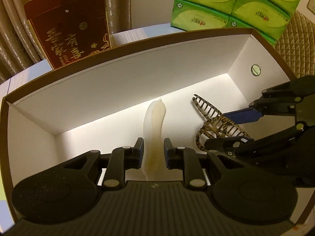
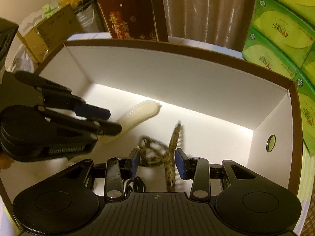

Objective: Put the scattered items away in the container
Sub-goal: 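Open the left tool releasing the toothbrush while the right tool releases the clip into the box, then withdraw both open tools from the box toward the remaining items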

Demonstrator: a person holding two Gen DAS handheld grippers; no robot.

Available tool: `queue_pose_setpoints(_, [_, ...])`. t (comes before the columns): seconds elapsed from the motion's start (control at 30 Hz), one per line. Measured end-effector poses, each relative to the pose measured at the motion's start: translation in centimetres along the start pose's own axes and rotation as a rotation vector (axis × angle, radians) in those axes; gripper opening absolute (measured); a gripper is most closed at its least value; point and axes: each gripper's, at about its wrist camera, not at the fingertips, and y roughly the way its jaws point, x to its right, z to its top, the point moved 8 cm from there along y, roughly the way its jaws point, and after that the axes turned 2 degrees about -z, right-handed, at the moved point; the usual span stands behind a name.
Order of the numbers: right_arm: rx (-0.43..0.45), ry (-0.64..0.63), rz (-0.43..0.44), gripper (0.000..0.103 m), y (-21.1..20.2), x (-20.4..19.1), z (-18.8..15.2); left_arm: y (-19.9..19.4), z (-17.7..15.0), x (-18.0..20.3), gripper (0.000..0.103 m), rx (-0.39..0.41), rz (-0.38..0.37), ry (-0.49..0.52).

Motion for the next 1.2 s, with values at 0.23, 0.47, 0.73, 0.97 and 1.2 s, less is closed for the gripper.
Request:
queue_pose_setpoints(0.23, [0.032,-0.019,-0.034,0.060,-1.2,0.1,0.4,-0.6,-0.2,0.0,0.035,-0.003,0.002,-0.029])
queue_pose_setpoints(0.47, [0.058,-0.033,-0.035,0.076,-2.9,-0.6,-0.4,-1.8,-0.8,-0.3,0.057,0.006,0.029,-0.033])
queue_pose_setpoints(0.73, [0.132,-0.056,-0.076,0.101,-5.3,-1.6,-1.4,-4.3,-1.7,0.1,0.081,0.029,0.057,-0.031])
queue_pose_setpoints(0.97, [0.148,-0.038,-0.072,0.101,-7.2,-1.8,-2.3,-6.7,-2.4,0.9,0.089,0.054,0.086,-0.042])
queue_pose_setpoints(1.2, [0.165,-0.008,-0.065,0.101,-9.3,-2.1,-3.5,-9.3,-3.3,1.5,0.089,0.081,0.116,-0.062])
